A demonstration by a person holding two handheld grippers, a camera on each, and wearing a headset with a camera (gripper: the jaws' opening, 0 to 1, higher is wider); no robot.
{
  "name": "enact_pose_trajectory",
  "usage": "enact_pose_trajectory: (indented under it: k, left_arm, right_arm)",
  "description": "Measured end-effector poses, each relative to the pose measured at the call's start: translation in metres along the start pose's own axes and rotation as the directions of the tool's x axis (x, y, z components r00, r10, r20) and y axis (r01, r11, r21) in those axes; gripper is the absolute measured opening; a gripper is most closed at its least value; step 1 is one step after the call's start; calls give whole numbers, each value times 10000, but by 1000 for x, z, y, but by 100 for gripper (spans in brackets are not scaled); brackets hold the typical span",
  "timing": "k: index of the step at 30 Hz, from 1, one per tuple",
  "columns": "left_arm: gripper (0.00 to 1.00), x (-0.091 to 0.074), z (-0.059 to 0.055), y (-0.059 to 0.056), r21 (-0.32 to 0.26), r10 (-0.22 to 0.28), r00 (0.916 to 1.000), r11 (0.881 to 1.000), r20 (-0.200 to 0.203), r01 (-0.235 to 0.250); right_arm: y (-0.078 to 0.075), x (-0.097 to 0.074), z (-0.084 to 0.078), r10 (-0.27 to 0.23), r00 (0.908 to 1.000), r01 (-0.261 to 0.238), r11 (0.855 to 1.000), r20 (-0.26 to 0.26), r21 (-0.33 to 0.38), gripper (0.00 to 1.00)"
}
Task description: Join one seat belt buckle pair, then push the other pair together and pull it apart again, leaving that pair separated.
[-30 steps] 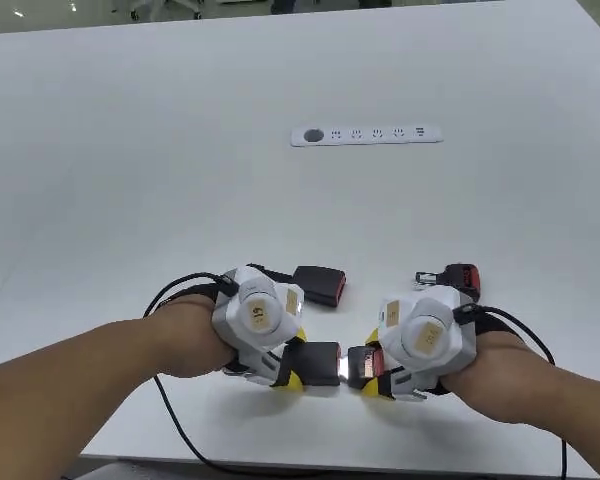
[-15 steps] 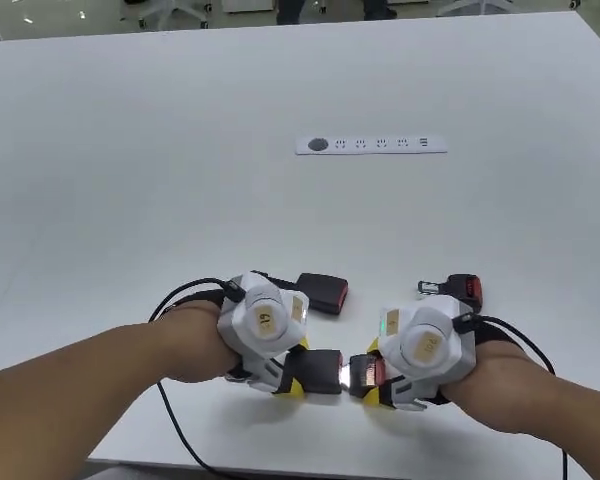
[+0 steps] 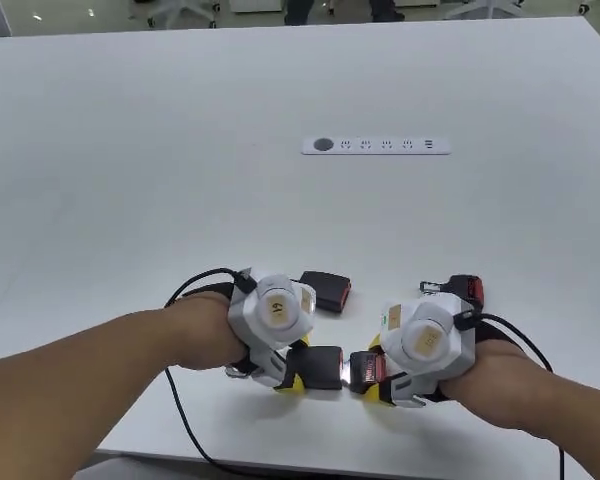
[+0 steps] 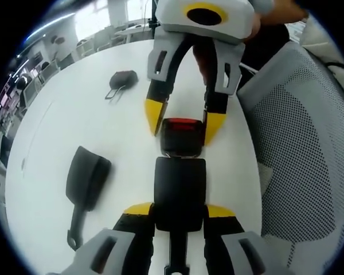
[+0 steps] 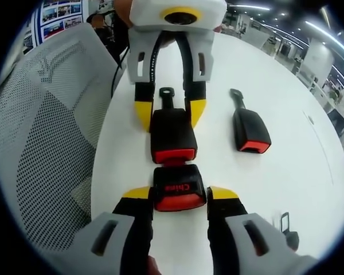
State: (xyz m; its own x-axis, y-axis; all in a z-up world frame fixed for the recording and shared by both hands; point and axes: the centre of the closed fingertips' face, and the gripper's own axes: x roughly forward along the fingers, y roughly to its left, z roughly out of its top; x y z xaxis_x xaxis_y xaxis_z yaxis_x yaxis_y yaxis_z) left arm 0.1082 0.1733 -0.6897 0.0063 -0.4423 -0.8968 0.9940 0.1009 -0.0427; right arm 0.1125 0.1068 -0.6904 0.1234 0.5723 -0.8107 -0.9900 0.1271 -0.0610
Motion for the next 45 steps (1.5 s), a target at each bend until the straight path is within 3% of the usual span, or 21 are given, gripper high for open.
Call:
enact_pose_trajectory:
  k: [5, 10, 15, 19, 25, 32, 34, 42, 45]
  left_arm:
    - [34, -10, 1, -2, 45, 240, 9996, 9997, 132, -241]
    - [36, -24, 16, 1, 175, 554, 9974, 9983, 452, -562]
    - [37, -29, 29, 17, 386, 905, 9933, 9949, 724, -935]
    - [38, -29, 32, 31, 519, 1072, 9913, 9924, 764, -1113]
    - [44, -30, 33, 57, 226, 1382, 9875, 9899, 757, -1403]
    - [45, -30, 32, 87, 124, 1509, 9849, 9882, 845, -1525]
    - [45, -27, 36, 87, 224, 1549, 9850, 9874, 761, -1570]
    - [46, -17, 31, 111, 453, 1548, 9862, 9865, 594, -1576]
    - [46, -15, 31, 112, 686, 1474, 9881, 9863, 431, -1501]
  right_arm:
    - [-5, -13, 8, -143, 9988, 123, 9990, 474, 425, 39]
    - [-4, -28, 19, -204, 9964, 162, 9986, 817, 510, 38]
    - [-15, -30, 14, -420, 9957, 391, 9986, 821, 357, 37]
    - [-25, -38, 9, -593, 9944, 558, 9976, 880, 416, 37]
    - [-50, -50, -10, -859, 9932, 815, 9950, 782, 569, 37]
    - [-78, -62, -36, -1060, 9931, 1018, 9917, 510, 787, 38]
    - [-87, -67, -43, -1190, 9918, 1150, 9901, 458, 810, 38]
    - [-117, -73, -68, -1447, 9893, 1428, 9864, 183, 819, 39]
    - [-127, -75, -75, -1524, 9883, 1510, 9852, 108, 808, 39]
